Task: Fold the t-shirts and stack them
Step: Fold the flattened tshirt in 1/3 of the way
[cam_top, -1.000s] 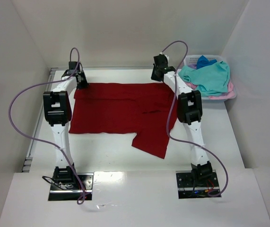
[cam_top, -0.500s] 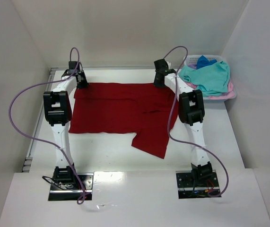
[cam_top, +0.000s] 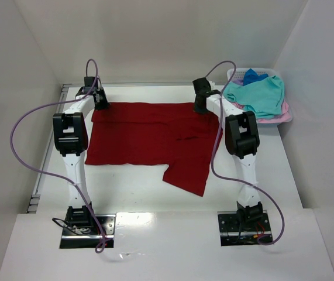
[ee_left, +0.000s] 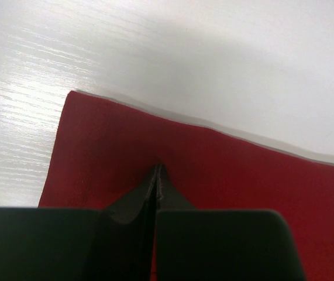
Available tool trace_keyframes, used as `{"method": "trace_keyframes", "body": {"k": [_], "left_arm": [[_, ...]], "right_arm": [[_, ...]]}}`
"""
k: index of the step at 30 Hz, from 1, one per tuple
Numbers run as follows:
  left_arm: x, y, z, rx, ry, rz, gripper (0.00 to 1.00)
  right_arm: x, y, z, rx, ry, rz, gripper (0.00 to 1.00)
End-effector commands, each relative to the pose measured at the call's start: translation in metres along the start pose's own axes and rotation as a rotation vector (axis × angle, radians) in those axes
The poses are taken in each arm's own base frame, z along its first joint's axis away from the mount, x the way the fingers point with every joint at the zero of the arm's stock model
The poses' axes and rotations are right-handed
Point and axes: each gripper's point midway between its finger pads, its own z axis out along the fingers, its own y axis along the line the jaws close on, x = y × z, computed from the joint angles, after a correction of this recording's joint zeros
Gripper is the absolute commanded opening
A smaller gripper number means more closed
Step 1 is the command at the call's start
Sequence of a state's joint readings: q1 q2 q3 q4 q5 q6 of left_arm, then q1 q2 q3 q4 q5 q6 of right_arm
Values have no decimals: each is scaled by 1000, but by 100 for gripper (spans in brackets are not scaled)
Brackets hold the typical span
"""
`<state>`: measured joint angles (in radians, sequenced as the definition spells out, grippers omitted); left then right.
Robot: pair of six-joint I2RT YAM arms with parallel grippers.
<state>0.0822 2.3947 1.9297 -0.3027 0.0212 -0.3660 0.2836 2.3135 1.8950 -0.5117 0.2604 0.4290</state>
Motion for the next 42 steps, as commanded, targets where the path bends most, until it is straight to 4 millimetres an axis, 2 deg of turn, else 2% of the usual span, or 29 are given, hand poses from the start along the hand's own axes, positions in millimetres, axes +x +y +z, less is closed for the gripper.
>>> {"method": "trace_keyframes", "body": {"k": [1, 7, 8, 9, 10, 11, 14, 17, 20, 21, 22, 26, 29, 30, 31, 34, 35, 37, 41, 42], "left_arm": [[33, 14, 7, -32, 92, 12, 0], [33, 14, 7, -31, 92, 21, 0], [33, 14, 7, -31, 92, 21, 0], [35, 15, 6, -34, 101, 20, 0], [35, 15, 6, -33, 101, 31, 0], [36, 16, 9, -34, 103, 31, 0], [34, 15, 10, -34, 104, 31, 0], [36, 20, 12, -34, 120, 33, 0], [31, 19, 14, -33, 117, 42, 0], [28, 18, 13, -33, 115, 43, 0], [24, 17, 14, -30, 106, 43, 0], [15, 14, 16, -18, 97, 54, 0], [16, 14, 22, -20, 107, 63, 0], [6, 11, 20, -16, 91, 64, 0], [6, 12, 26, -15, 90, 64, 0], [4, 12, 30, -18, 100, 72, 0], [-10, 8, 29, -9, 66, 75, 0], [-12, 7, 27, -11, 75, 74, 0], [-20, 5, 23, -7, 60, 84, 0], [-22, -2, 20, 0, 53, 92, 0]], "right_arm": [[-9, -2, -2, 25, -46, 16, 0], [5, -2, 16, 30, -12, 6, 0], [0, 0, 14, 26, -21, 9, 0], [8, 0, 20, 23, -2, 5, 0], [2, 3, 21, 17, -15, 9, 0], [8, 2, 26, 26, 3, 3, 0], [9, 5, 35, 20, 12, -7, 0], [1, 11, 34, 3, 2, -3, 0], [-3, 17, 40, -11, -2, -9, 0], [0, 18, 48, -9, 3, -11, 0], [-8, 21, 47, -15, -9, -17, 0], [-12, 26, 58, -15, -10, -27, 0], [-18, 25, 67, -11, -15, -19, 0], [-18, 25, 68, -11, -14, -19, 0], [-23, 23, 73, -9, -24, -9, 0], [-23, 22, 72, -6, -17, -11, 0], [-25, 17, 74, 0, -18, -4, 0], [-25, 17, 74, 0, -18, -4, 0], [-36, 19, 62, -11, -41, -7, 0], [-48, 24, 51, -36, -65, 1, 0]]}}
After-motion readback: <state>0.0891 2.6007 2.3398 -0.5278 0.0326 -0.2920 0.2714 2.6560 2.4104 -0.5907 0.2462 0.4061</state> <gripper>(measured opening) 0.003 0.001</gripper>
